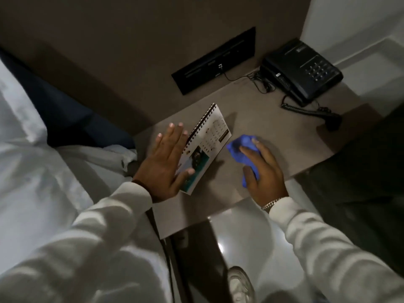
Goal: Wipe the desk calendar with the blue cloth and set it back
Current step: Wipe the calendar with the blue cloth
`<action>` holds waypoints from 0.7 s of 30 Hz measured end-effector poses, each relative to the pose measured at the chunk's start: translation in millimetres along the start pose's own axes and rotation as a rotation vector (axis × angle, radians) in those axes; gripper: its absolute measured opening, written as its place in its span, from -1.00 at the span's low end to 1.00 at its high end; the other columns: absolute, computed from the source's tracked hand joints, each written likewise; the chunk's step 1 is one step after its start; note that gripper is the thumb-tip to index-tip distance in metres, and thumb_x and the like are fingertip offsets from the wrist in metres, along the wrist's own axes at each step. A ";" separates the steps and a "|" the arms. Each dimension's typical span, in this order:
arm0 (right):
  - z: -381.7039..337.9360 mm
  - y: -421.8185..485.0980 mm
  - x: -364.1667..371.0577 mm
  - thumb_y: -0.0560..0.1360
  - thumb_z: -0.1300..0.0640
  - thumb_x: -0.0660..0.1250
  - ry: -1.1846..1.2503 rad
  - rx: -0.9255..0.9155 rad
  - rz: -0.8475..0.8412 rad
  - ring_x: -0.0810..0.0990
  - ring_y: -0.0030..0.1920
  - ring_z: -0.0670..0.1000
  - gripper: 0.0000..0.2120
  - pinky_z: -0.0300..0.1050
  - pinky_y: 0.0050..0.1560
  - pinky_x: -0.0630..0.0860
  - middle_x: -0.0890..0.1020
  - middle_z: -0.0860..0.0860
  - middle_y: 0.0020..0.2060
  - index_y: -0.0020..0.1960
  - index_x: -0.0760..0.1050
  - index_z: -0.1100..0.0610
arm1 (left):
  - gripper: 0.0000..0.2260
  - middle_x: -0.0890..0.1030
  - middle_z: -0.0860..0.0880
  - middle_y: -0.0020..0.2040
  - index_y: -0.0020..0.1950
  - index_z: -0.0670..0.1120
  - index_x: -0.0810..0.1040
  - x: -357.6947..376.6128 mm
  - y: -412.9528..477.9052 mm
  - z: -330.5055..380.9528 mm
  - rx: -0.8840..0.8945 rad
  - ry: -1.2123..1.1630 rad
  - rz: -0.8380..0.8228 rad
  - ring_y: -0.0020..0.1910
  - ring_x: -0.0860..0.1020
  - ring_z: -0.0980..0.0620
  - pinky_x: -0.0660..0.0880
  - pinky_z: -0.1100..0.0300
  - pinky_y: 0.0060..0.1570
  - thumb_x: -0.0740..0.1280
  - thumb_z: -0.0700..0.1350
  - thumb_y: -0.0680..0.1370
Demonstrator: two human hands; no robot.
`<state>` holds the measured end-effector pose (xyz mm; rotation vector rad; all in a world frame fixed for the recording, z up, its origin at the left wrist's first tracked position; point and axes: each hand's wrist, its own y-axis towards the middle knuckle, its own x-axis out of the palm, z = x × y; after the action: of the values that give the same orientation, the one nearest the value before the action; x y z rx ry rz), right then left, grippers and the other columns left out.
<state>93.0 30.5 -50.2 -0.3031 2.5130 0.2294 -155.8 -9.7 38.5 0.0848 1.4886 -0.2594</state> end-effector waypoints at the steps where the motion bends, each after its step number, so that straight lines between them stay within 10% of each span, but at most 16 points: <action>1: -1.1 -4.8 8.9 0.48 0.29 0.29 0.024 0.000 0.025 0.31 0.44 0.12 -0.57 -0.17 0.38 0.22 0.30 0.12 0.46 0.33 0.43 0.11 | -0.24 -0.05 -0.21 0.61 0.58 -0.21 -0.06 1.7 1.6 -7.0 0.023 0.019 -0.041 0.60 -0.11 -0.16 -0.04 -0.20 0.55 0.06 0.22 0.54; 10: -21.7 -16.0 85.9 0.54 0.15 0.22 0.226 -0.039 0.228 0.20 0.48 -0.03 -0.54 -0.49 0.38 0.04 0.15 0.10 0.52 0.42 0.29 -0.06 | -0.10 -0.13 -0.15 0.62 0.58 -0.17 -0.20 23.3 7.4 -28.3 0.177 -0.036 -0.050 0.61 -0.19 -0.06 -0.07 -0.14 0.56 0.23 0.24 0.50; 21: -37.0 -19.3 172.5 0.48 0.15 0.22 0.128 -0.127 0.251 0.18 0.46 0.16 -0.28 0.08 0.34 0.34 -0.06 0.02 0.54 0.47 -0.04 -0.30 | -0.07 -0.16 -0.14 0.63 0.58 -0.18 -0.21 28.5 11.8 -40.2 0.281 -0.087 -0.055 0.61 -0.21 -0.05 -0.05 -0.19 0.56 0.12 0.37 0.49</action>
<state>-59.7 -24.8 -121.8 -0.0518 2.6667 0.4849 -190.6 7.0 5.6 0.2557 1.3620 -0.5100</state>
